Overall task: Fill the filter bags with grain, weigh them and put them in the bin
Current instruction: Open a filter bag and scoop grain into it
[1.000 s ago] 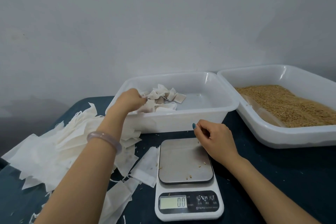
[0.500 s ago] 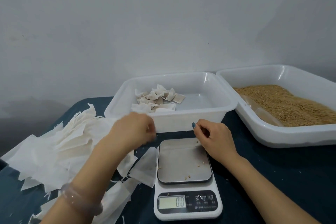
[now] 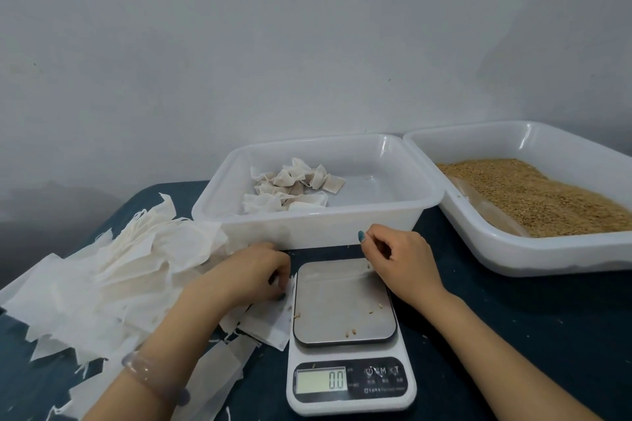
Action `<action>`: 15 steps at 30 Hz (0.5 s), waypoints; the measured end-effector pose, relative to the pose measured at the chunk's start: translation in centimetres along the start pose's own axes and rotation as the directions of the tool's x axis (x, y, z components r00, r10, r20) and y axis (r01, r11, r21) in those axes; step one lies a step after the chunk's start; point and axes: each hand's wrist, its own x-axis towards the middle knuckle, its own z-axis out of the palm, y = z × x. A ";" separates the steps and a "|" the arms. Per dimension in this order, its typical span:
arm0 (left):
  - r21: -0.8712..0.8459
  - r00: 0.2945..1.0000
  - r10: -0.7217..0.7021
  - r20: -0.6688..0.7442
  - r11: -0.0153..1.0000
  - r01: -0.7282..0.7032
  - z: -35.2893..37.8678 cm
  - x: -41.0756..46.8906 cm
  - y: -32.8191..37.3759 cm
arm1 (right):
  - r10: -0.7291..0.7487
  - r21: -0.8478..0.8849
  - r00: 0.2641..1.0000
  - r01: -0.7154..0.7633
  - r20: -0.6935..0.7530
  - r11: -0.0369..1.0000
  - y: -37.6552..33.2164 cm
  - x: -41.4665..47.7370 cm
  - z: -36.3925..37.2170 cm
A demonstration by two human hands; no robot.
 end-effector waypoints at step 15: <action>-0.149 0.933 -0.002 -0.359 0.987 -0.056 -2.7 -2.2 -0.3 | 0.014 0.070 0.998 -0.018 0.054 0.997 -0.9 0.3 -0.5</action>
